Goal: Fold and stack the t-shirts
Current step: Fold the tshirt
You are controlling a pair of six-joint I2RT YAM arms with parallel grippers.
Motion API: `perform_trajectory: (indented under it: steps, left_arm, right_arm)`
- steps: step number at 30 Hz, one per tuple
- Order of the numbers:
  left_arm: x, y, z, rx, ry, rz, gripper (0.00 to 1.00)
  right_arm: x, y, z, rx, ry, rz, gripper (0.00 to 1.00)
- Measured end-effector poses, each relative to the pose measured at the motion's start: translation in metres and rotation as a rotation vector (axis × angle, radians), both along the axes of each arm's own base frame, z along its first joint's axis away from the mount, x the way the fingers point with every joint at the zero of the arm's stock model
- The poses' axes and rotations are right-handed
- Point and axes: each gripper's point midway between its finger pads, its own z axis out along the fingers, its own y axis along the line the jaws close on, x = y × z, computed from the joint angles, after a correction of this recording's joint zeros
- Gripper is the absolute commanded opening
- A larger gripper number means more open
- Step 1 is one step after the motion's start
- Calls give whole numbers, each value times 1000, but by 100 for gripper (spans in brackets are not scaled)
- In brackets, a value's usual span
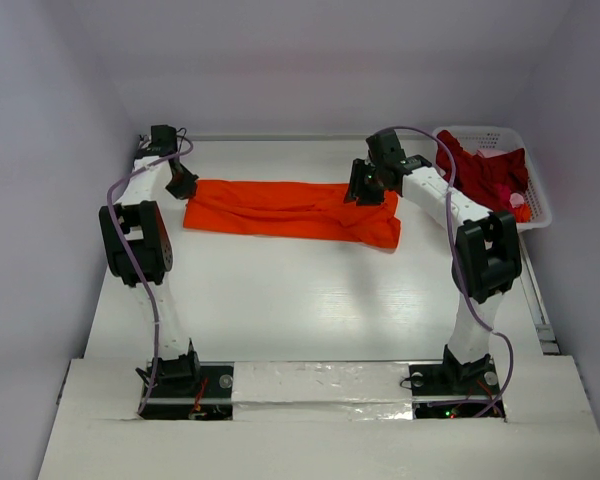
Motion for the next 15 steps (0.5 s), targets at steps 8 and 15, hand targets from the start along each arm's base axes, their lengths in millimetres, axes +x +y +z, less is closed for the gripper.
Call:
perform_trajectory:
  steps: [8, 15]
  left_arm:
    - [-4, 0, 2, 4, 19, -6, 0]
    - [-8, 0, 0, 9, 36, -16, 0]
  right_arm:
    - [-1, 1, 0, 6, 2, 5, 45]
    - [-1, 2, 0, 8, 3, 7, 46]
